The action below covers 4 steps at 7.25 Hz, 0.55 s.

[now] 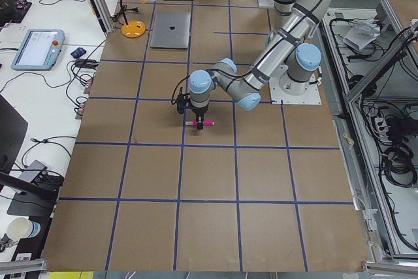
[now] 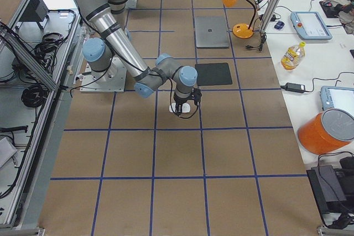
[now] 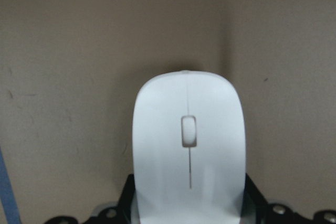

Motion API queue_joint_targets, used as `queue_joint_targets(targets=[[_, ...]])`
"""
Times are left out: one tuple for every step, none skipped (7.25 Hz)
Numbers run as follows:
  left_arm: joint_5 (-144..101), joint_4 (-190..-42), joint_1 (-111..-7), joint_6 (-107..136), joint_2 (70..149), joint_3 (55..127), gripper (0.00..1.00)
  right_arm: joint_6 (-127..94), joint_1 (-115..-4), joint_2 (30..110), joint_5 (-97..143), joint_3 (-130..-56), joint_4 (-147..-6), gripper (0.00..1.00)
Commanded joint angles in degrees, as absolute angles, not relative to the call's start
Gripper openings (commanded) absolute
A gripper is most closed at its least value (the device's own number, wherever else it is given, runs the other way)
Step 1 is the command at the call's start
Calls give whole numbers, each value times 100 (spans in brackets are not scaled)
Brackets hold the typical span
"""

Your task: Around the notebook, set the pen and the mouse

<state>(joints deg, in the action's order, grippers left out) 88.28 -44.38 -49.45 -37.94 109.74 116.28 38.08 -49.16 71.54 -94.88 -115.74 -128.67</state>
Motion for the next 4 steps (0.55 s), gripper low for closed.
queue_joint_targets(targets=[[8824,-4421,-4939,-3814,11021,11611,52,3666,-5280,7216,-9475,-10755,-12099,51],[8824,-4421,-4939,-3814,11021,11610,40,3517,-5630,7233,-9466,-10227,-11694,51],[8824,-4421,-4939,-3814,11021,11610,38,3307,-6060,7181,-9466,-9639,-11254,51],[8824,-4421,-4939,-3806,11021,11610,38,2974,-6439,7102,-9440,-9346,-11146,52]])
